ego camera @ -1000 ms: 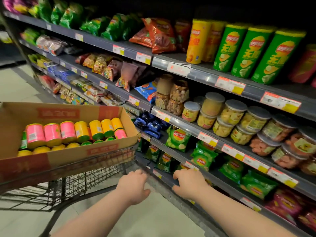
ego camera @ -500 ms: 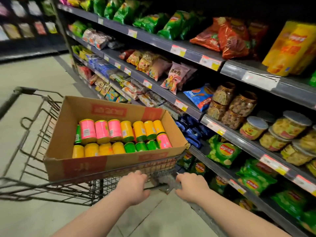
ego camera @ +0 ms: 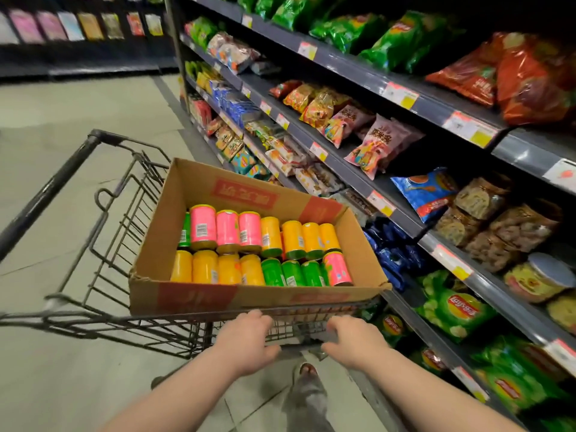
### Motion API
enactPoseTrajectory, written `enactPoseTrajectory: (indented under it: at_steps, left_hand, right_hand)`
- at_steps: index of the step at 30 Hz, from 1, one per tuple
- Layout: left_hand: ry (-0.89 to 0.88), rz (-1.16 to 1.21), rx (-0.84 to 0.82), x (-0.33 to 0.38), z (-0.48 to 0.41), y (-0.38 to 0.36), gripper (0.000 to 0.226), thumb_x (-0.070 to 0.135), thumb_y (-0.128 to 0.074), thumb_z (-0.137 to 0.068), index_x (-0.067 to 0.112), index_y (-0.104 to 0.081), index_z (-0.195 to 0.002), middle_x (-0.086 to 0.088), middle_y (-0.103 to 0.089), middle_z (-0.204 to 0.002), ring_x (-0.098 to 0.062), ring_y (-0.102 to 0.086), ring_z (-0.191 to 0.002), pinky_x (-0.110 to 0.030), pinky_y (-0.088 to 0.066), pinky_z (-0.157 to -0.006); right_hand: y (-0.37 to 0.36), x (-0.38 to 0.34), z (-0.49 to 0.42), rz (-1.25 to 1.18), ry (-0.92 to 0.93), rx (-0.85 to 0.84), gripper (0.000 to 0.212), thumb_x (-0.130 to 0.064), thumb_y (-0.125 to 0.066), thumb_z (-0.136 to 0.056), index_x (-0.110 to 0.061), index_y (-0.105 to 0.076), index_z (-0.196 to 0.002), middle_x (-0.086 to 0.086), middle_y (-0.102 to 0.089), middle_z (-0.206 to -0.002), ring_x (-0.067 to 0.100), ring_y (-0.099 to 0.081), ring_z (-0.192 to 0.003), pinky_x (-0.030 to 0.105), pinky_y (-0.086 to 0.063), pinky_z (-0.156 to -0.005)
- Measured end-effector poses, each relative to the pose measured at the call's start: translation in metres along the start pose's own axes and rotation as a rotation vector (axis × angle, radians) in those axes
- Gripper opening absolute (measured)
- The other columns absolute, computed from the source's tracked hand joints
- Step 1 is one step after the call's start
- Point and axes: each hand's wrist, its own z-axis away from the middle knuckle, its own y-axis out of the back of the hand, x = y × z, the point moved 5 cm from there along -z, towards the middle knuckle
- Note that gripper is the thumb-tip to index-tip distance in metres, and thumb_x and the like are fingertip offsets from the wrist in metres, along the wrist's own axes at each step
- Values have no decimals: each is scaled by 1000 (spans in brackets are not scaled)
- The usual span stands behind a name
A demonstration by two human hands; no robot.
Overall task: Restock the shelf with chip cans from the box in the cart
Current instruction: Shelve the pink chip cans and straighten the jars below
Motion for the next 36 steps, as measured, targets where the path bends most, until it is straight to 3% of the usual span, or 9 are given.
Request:
enactPoseTrajectory:
  at_steps: [12,26,31,36]
  left_hand:
    - [137,67,120,-10,-56,53,38,50,-47,-90,25,-55,-117,1,-59,-115,-21,-58,-106,-34,-48,-84]
    - [231,84,-2,-28,-165,55,41,47,-49,-91,25,-52,-125,3,-54,-124,-17,-55,-112,-31,-46,-87]
    - [296,114,-29,-46,-189,45,43,45,-52,-89,22,-52,-126,2,-50,-128,-19,-51,-117,-32,-46,-91]
    - [391,117,10,-67,-208,44,46,43,-54,-87,23,-50,-128,2,-47,-128,-20,-50,-117,-34,-45,-88]
  right_hand:
    - [58,16,-105,-125,40,94,43,-42,-52,-90,-26,-52,-130,-4,-58,-129,19,-57,-114,31,-47,-88]
    - [37,109,-236,-170,-135,-140,32,-32,-56,-88,-17,-56,-116,7,-60,-116,25,-59,-104,29,-46,-77]
    - [23,120,-262,-161,-184,-169,45,-34,-60,-86,-16,-47,-125,7,-55,-114,26,-59,-102,30,-46,-75]
    - [11,126,-279,-301,-294,-167,62,-38,-64,-83,-16,-35,-133,11,-48,-127,31,-56,-113,36,-47,-87]
